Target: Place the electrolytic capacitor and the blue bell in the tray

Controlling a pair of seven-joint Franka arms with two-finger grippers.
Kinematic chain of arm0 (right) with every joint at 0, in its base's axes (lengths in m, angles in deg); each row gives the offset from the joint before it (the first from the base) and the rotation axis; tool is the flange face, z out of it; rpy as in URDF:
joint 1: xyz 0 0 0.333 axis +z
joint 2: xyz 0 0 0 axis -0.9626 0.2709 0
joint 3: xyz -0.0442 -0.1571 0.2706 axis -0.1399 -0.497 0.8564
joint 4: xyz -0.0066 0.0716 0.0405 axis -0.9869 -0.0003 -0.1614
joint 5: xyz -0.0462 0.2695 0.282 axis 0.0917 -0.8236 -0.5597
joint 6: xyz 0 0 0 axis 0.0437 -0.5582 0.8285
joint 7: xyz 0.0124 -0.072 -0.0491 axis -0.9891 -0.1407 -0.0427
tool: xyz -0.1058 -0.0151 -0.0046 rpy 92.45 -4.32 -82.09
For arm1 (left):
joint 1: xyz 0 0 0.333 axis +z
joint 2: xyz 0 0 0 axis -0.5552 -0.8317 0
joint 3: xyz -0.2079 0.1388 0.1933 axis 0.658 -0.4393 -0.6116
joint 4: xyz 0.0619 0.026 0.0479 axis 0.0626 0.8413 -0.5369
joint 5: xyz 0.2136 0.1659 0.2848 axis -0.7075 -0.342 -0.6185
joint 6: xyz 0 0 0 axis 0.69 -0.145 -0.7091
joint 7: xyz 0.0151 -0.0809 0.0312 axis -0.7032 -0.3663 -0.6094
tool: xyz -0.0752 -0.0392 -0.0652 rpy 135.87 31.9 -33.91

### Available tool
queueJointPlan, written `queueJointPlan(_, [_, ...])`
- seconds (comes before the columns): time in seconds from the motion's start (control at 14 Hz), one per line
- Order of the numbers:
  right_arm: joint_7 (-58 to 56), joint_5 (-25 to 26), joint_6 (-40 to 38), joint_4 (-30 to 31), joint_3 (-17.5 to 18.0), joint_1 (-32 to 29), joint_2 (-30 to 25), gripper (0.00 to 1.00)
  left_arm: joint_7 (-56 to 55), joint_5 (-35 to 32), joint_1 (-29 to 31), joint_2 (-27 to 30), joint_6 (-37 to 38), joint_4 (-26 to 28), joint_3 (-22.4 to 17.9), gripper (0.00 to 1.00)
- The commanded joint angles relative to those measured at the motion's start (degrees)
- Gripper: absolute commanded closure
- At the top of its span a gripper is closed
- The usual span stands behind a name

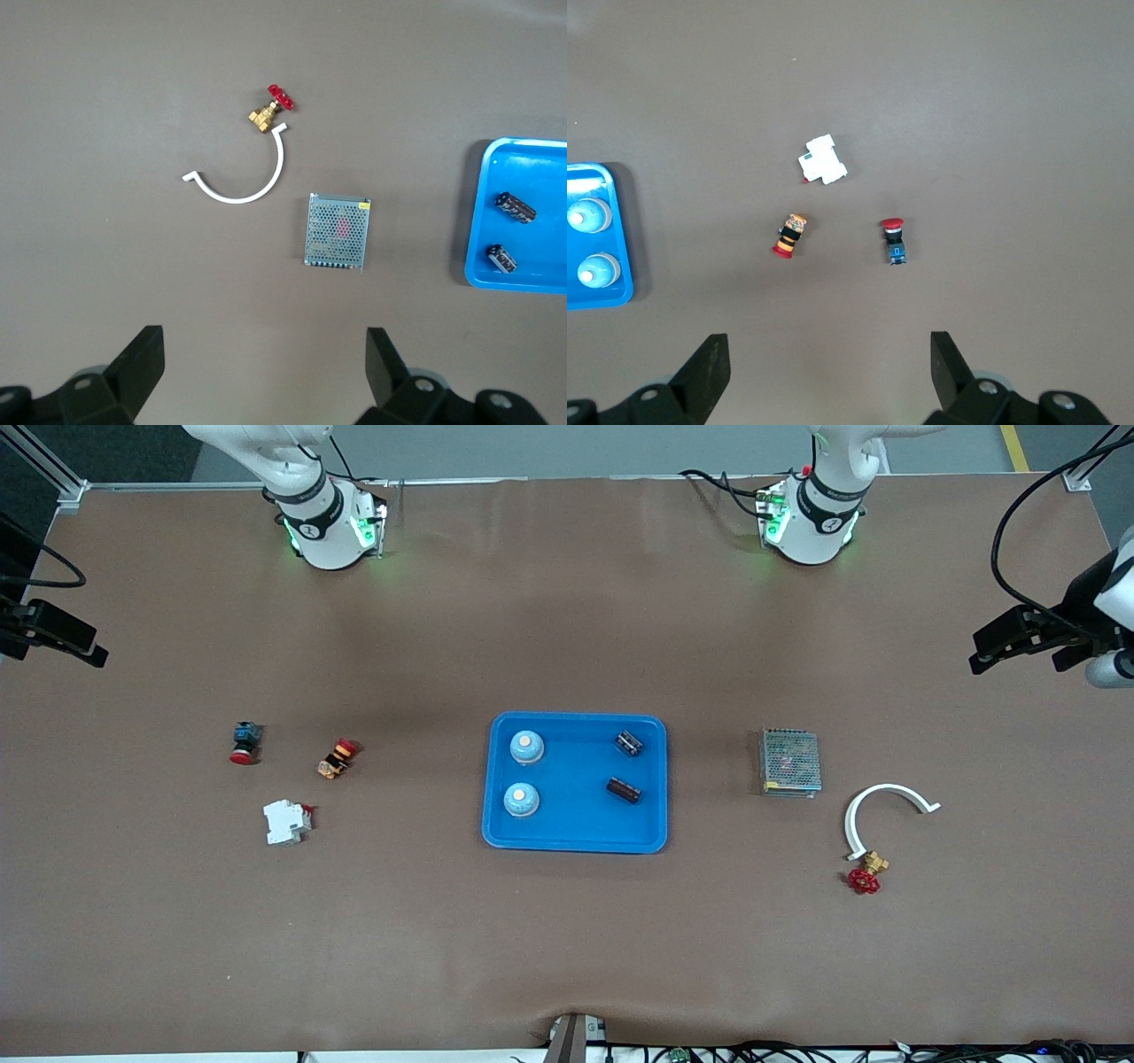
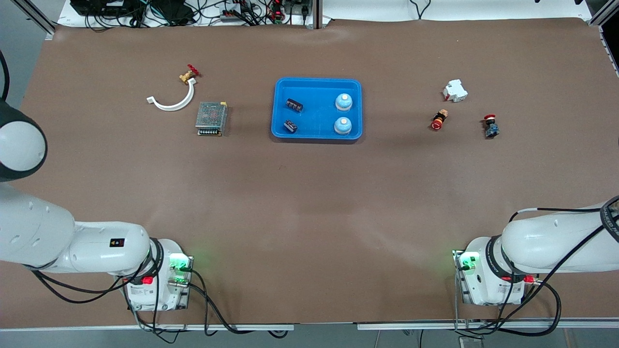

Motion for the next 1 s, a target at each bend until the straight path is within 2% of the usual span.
queueJointPlan(0.0, [-0.1, -0.1, -0.2, -0.3, 0.0, 0.2, 0.1, 0.00, 0.8, 0.3, 0.8, -1.0, 0.7, -1.3, 0.3, 0.00])
queueJointPlan(0.14, [-0.2, 0.0, 0.0, -0.3, 0.0, 0.2, 0.1, 0.00, 0.9, 0.3, 0.9, 1.7, -2.7, 4.2, 0.3, 0.00])
queueJointPlan(0.36, [-0.2, 0.0, 0.0, -0.3, 0.0, 0.2, 0.1, 0.00, 0.9, 0.3, 0.9, 3.7, -5.2, 7.4, 0.2, 0.00])
queueJointPlan(0.93, [-1.2, 0.0, 0.2, -0.3, 0.0, 0.2, 0.1, 0.00, 0.3, 0.6, 0.6, 4.3, -6.2, 6.9, -0.2, 0.00])
